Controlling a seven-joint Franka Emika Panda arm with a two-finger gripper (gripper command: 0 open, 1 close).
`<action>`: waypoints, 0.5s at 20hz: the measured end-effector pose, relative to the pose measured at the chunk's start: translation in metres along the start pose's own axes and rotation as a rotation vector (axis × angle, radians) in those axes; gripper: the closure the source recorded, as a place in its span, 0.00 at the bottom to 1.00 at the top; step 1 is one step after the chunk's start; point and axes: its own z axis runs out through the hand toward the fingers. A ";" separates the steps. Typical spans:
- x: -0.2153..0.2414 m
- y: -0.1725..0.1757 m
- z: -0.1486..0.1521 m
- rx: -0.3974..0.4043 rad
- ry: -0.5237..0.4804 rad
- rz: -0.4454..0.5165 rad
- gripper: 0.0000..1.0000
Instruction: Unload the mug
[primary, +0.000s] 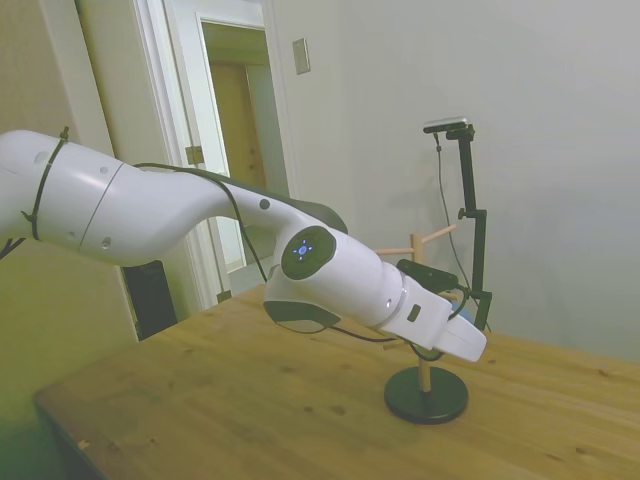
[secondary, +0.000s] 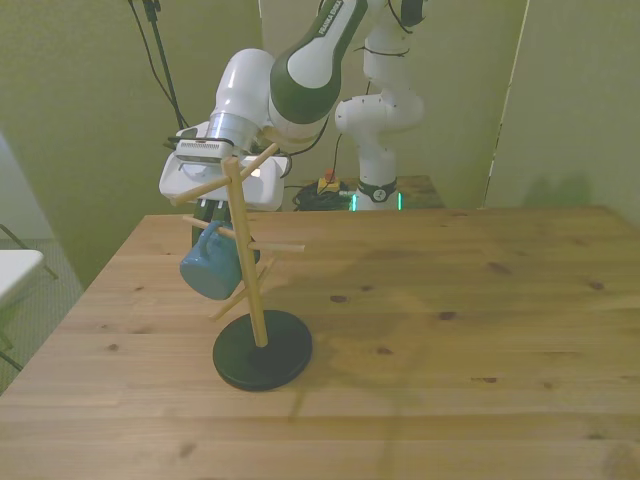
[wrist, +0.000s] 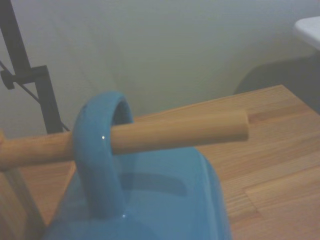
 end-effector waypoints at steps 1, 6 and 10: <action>0.000 0.000 0.000 0.000 0.000 0.000 1.00; 0.001 0.000 -0.001 0.002 0.003 0.002 1.00; 0.006 0.004 -0.003 0.000 0.009 0.010 1.00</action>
